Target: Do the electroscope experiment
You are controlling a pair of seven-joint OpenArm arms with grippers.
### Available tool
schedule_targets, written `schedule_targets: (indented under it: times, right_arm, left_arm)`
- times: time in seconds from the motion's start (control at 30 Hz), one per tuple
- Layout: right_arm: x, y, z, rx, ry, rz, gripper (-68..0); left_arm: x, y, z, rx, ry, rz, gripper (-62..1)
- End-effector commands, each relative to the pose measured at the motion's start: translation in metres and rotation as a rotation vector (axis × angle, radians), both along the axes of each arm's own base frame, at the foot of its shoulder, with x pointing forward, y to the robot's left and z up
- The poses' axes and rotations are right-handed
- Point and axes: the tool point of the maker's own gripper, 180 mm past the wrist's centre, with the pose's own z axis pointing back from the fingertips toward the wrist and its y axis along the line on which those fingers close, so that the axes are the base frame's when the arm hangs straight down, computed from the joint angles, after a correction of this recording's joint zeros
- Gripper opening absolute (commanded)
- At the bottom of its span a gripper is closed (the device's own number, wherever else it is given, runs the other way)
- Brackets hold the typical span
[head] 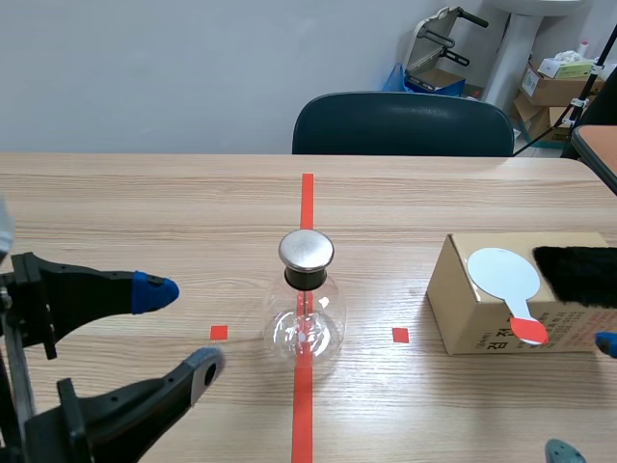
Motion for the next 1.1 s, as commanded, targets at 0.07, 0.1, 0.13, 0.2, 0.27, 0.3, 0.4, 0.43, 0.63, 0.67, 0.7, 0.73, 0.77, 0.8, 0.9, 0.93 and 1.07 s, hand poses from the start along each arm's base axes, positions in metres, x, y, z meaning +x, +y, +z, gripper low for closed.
schedule_targets:
  times: [0.07, 0.1, 0.13, 0.2, 0.27, 0.3, 0.4, 0.43, 0.63, 0.67, 0.7, 0.73, 0.77, 0.8, 0.9, 0.93, 1.07]
  right_arm:
    - [0.025, -0.011, 0.011, -0.023, -0.123, -0.036, 0.4]
    - [0.027, -0.012, 0.009, -0.027, -0.133, -0.042, 0.4]
    - [0.028, -0.013, 0.008, -0.031, -0.144, -0.046, 0.4]
    - [0.032, -0.012, 0.007, -0.030, -0.168, -0.048, 0.4]
    - [0.038, -0.011, 0.006, -0.028, -0.185, -0.051, 0.4]
    - [0.041, -0.011, 0.005, -0.027, -0.189, -0.057, 0.4]
    - [0.050, -0.012, 0.002, -0.024, -0.199, -0.077, 0.4]
    - [0.052, -0.012, 0.001, -0.024, -0.200, -0.083, 0.4]
    - [0.066, -0.010, 0.001, -0.022, -0.224, -0.084, 0.4]
    - [0.068, -0.009, 0.001, -0.021, -0.227, -0.085, 0.4]
    - [0.070, -0.009, 0.001, -0.020, -0.230, -0.085, 0.4]
    - [0.072, -0.009, 0.000, -0.020, -0.230, -0.084, 0.4]
    - [0.074, -0.008, 0.000, -0.019, -0.233, -0.085, 0.4]
    - [0.075, -0.008, -0.001, -0.018, -0.233, -0.087, 0.4]
    - [0.080, -0.007, -0.002, -0.015, -0.240, -0.089, 0.4]
    - [0.082, -0.006, -0.001, -0.014, -0.243, -0.089, 0.4]
    - [0.087, -0.003, -0.001, -0.006, -0.247, -0.093, 0.4]
  left_arm:
    - [-0.008, -0.011, 0.010, -0.051, -0.009, -0.043, -17.0]
    - [-0.011, -0.013, 0.010, -0.058, -0.005, -0.054, -17.0]
    - [-0.014, -0.015, 0.010, -0.063, 0.000, -0.064, -17.0]
    - [-0.019, -0.018, 0.008, -0.066, 0.012, -0.082, -17.0]
    - [-0.023, -0.020, 0.007, -0.067, 0.023, -0.099, -17.0]
    - [-0.025, -0.021, 0.007, -0.069, 0.026, -0.106, -17.0]
    - [-0.031, -0.024, 0.008, -0.083, 0.034, -0.129, -17.0]
    - [-0.032, -0.024, 0.008, -0.089, 0.033, -0.134, -17.0]
    - [-0.034, -0.025, 0.009, -0.095, 0.033, -0.142, -17.0]
    - [-0.034, -0.025, 0.009, -0.095, 0.034, -0.142, -17.0]
    - [-0.034, -0.025, 0.009, -0.095, 0.033, -0.142, -17.0]
    - [-0.034, -0.025, 0.009, -0.095, 0.034, -0.142, -17.0]
    - [-0.034, -0.025, 0.009, -0.096, 0.034, -0.142, -17.0]
    - [-0.034, -0.025, 0.010, -0.097, 0.035, -0.141, -17.0]
    - [-0.032, -0.024, 0.009, -0.093, 0.031, -0.130, -17.0]
    - [-0.030, -0.023, 0.009, -0.088, 0.026, -0.117, -17.0]
    - [-0.023, -0.018, 0.007, -0.070, 0.010, -0.074, -17.0]
